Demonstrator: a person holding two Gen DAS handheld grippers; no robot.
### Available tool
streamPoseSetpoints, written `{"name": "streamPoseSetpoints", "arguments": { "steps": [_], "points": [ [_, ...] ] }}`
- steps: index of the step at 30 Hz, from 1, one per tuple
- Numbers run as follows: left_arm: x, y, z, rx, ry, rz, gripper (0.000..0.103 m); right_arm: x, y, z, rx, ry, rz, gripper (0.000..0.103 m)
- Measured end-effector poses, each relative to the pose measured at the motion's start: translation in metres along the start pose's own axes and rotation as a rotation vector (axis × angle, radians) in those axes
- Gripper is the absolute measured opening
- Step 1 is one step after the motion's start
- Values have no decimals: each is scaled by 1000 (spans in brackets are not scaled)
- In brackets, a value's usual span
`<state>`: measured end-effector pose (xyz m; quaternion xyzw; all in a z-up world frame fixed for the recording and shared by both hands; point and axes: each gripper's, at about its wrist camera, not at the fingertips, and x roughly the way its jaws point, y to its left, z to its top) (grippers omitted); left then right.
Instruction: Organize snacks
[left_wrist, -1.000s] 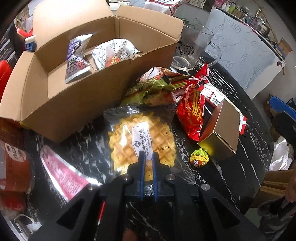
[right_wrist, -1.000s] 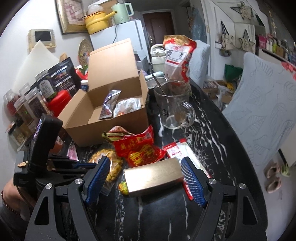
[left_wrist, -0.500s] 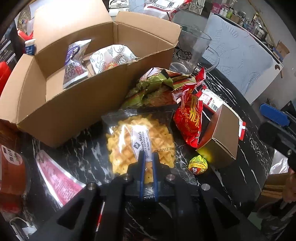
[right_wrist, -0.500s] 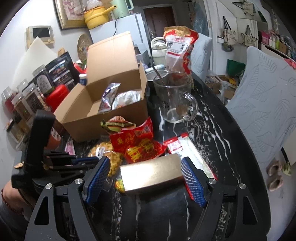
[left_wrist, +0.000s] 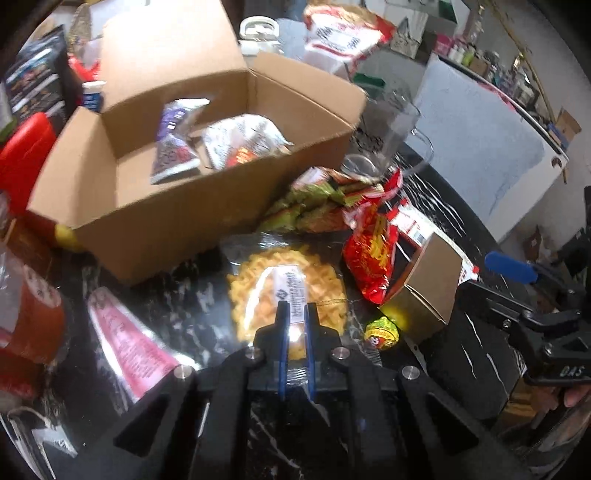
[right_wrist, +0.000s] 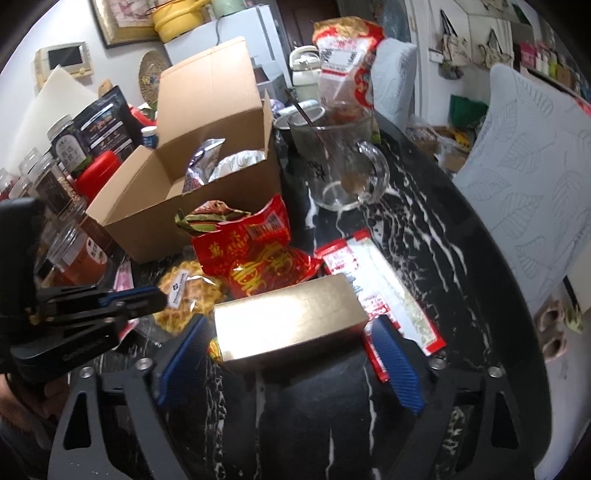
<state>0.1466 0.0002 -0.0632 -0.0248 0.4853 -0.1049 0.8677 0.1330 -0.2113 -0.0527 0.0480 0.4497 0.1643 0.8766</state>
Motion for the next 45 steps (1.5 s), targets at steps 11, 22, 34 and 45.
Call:
{"name": "streamPoseSetpoints", "arguments": {
  "steps": [11,22,34,45],
  "points": [
    [-18,39,-18,-149,-73,178,8,42,-1,7,266,66,-78,103],
    [-6,76,-38,-283,-28,167,8,59,-5,-2,321,67,-101,80],
    [3,88,-43,-340,42,206,8,54,-5,-5,286,66,-72,71],
    [-1,92,-49,-354,39,276,8,53,-6,-6,289,63,-61,71]
  ]
}}
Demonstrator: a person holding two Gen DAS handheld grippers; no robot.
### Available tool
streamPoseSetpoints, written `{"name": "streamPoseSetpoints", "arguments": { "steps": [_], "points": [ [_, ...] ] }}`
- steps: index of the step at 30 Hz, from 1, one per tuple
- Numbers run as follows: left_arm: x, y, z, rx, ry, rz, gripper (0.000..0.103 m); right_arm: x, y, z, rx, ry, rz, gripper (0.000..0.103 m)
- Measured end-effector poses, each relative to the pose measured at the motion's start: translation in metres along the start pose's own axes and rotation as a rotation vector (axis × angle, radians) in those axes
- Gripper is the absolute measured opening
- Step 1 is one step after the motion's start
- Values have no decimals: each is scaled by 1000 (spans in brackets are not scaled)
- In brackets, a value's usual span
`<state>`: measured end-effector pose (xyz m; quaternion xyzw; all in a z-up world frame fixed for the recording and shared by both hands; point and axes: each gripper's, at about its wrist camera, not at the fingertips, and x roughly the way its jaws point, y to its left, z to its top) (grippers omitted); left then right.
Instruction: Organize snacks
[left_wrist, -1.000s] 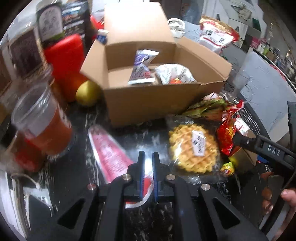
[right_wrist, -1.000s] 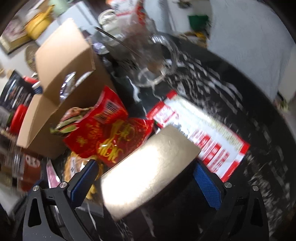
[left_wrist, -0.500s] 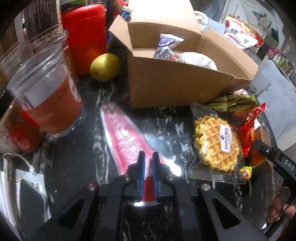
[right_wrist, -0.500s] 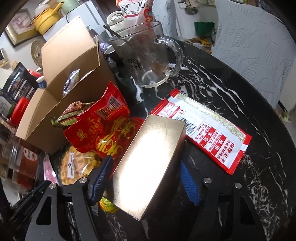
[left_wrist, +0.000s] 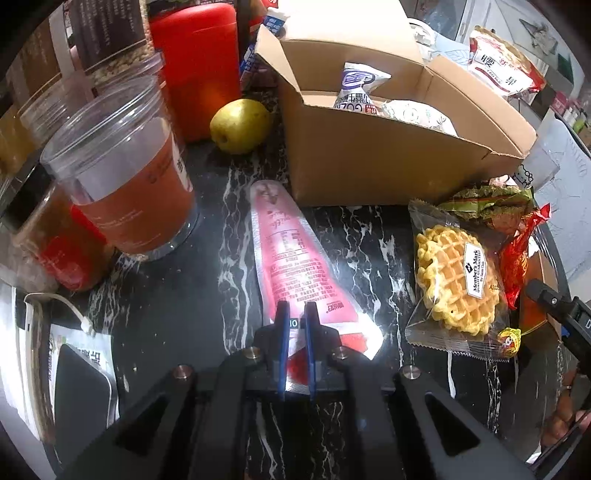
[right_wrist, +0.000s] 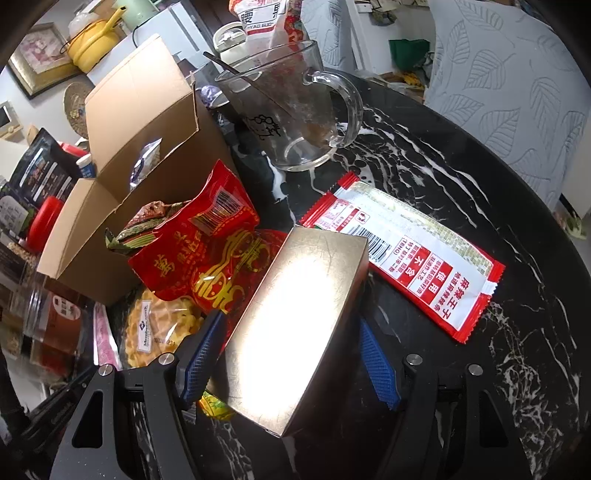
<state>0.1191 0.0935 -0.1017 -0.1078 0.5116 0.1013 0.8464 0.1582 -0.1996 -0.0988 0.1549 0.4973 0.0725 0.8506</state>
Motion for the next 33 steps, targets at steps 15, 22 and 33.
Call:
{"name": "streamPoseSetpoints", "arguments": {
  "steps": [15,22,33],
  "points": [
    [3,-9,2,62,-2,19,8,-2,5,-2,-41,-25,-12,61],
    [1,-11,-3,60,6,-59,8,-7,8,-2,-77,-48,-24,46],
    [-27,-27,-24,126,-34,-127,8,-31,7,-19,-91,-59,55,44]
  ]
}}
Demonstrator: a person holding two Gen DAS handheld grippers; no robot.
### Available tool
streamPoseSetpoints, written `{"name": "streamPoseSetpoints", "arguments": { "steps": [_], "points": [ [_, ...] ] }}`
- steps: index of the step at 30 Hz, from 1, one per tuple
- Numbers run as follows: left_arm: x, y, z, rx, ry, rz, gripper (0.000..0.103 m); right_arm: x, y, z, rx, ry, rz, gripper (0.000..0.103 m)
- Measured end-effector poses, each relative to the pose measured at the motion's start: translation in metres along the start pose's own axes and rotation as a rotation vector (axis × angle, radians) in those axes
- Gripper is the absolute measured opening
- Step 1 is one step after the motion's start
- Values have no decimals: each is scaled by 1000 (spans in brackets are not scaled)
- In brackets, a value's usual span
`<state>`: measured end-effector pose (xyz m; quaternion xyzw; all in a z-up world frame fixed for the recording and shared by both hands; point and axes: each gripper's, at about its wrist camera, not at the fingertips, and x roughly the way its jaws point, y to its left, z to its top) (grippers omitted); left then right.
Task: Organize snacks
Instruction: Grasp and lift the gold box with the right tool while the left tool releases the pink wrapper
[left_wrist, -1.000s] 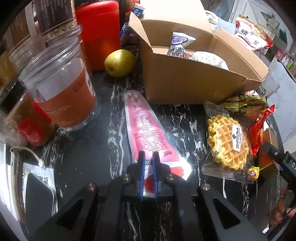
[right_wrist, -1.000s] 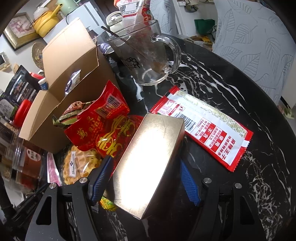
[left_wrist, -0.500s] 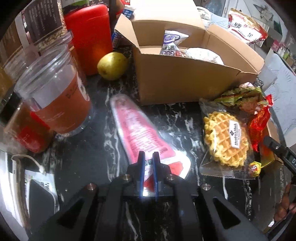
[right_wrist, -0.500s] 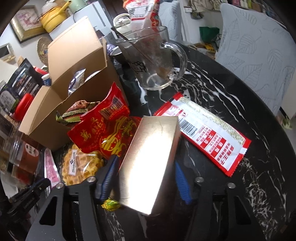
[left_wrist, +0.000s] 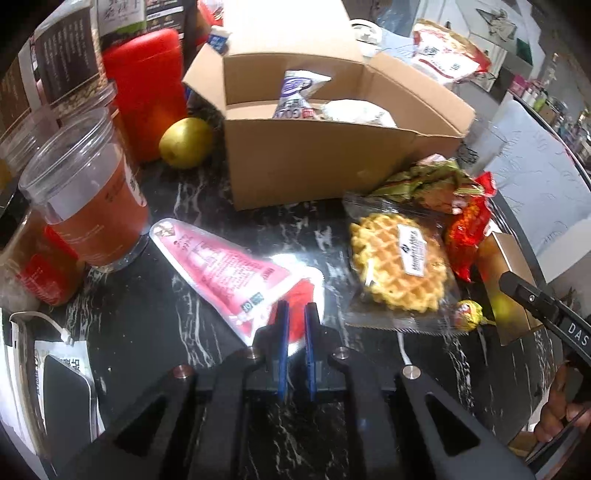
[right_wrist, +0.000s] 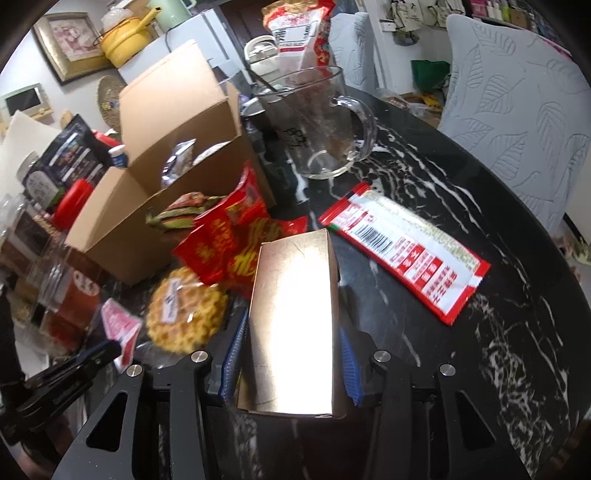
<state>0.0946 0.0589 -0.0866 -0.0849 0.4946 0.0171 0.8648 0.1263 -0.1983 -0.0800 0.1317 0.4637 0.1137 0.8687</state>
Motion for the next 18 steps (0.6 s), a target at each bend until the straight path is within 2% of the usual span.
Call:
{"name": "streamPoseSetpoints", "arguments": {
  "steps": [10,18],
  "points": [
    [-10,-31,-15,100,-1,-82,8,-28,17,-8,-37,-37,102,44],
    [-18,-50,-21,154,-13,-176,8,-32,42,-10,-103,-15,220,44]
  ]
}}
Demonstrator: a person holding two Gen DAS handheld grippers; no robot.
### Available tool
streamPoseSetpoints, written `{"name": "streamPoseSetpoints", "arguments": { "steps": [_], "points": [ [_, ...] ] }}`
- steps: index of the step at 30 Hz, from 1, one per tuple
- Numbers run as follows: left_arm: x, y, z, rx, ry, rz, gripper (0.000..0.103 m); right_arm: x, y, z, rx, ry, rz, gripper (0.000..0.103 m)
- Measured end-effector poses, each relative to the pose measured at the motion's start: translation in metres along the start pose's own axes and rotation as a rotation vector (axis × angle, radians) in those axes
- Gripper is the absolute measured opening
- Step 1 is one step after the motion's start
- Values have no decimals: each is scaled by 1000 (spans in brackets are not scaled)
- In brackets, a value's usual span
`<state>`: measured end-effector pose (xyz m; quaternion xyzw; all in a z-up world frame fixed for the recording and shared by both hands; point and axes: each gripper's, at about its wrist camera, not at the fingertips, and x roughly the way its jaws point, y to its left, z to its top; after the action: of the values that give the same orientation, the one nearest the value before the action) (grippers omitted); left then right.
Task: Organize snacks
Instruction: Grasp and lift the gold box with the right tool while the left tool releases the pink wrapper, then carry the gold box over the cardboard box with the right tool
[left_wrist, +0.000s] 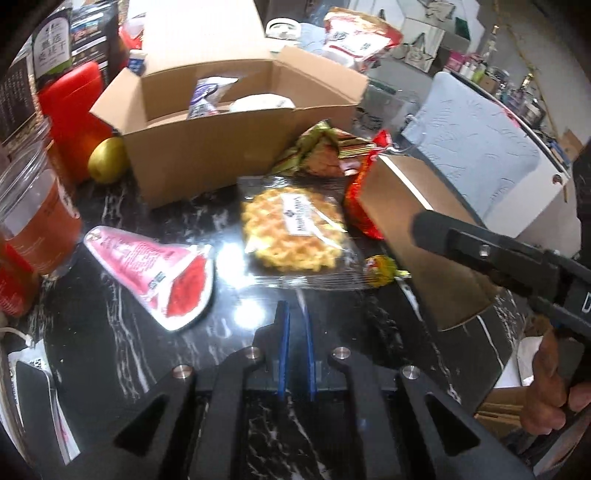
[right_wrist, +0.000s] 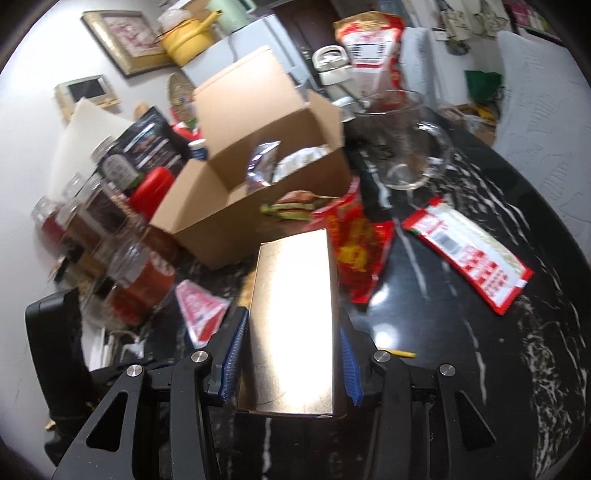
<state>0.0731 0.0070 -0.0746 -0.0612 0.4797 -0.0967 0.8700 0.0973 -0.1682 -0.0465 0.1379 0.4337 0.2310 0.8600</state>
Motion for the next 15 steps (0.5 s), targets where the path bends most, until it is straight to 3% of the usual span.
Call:
{"name": "streamPoseSetpoints", "arguments": {
  "steps": [15],
  "points": [
    [-37,7,20,39,-153,-18,8,-3,41,21,-134,7,135,44]
  ]
}}
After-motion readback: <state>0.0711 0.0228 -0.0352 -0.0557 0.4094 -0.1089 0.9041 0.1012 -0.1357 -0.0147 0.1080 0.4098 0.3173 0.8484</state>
